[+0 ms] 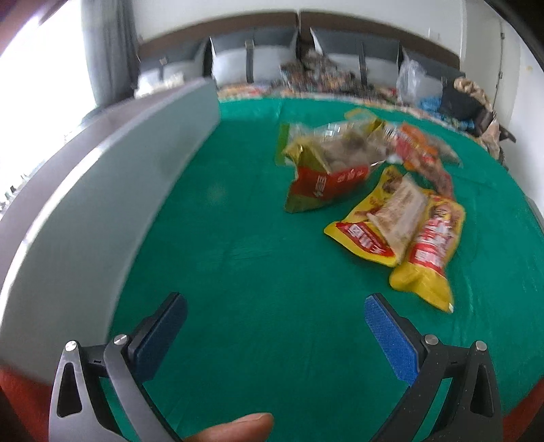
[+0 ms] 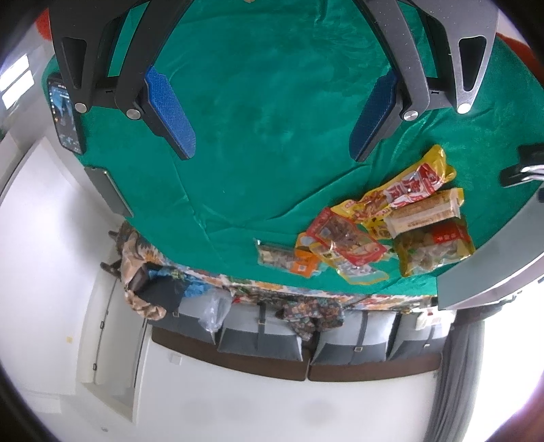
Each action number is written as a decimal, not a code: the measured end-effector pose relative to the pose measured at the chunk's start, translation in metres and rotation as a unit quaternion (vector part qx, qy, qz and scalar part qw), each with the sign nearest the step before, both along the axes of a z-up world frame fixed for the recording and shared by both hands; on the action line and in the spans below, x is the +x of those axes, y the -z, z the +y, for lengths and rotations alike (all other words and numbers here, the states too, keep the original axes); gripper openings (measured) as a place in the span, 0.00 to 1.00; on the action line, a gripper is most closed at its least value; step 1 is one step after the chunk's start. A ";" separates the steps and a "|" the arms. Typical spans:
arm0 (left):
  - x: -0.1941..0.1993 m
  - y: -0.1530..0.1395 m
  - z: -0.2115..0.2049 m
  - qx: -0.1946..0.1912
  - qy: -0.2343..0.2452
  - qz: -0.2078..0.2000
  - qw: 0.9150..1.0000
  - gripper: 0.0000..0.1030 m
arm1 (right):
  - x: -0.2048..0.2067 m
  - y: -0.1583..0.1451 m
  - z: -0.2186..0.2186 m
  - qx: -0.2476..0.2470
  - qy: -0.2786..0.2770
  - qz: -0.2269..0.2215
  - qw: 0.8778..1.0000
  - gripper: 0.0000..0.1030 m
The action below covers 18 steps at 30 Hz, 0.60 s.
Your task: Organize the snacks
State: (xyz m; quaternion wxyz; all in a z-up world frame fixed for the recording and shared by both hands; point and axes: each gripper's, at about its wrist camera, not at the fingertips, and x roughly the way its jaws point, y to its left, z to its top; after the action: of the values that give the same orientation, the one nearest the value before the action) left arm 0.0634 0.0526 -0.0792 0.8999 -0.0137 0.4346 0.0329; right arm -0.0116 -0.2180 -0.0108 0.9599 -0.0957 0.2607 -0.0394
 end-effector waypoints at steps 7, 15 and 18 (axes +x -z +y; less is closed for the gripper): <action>0.060 0.018 -0.011 -0.002 0.045 0.032 0.998 1.00 | 0.002 0.000 -0.018 0.021 0.024 0.005 0.999 0.91; 0.104 0.016 -0.009 -0.008 0.057 0.024 0.998 1.00 | 0.020 0.013 -0.035 0.031 0.056 0.025 0.998 0.91; 0.104 0.016 -0.010 -0.008 0.057 0.023 0.998 1.00 | 0.036 0.019 -0.042 0.020 0.068 0.034 0.997 0.91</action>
State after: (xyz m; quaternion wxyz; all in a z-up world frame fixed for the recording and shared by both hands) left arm 0.1674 0.0429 -0.0954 0.8899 0.0045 0.4556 -0.0213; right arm 0.0244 -0.2605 -0.0294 0.9475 -0.0597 0.2993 -0.0957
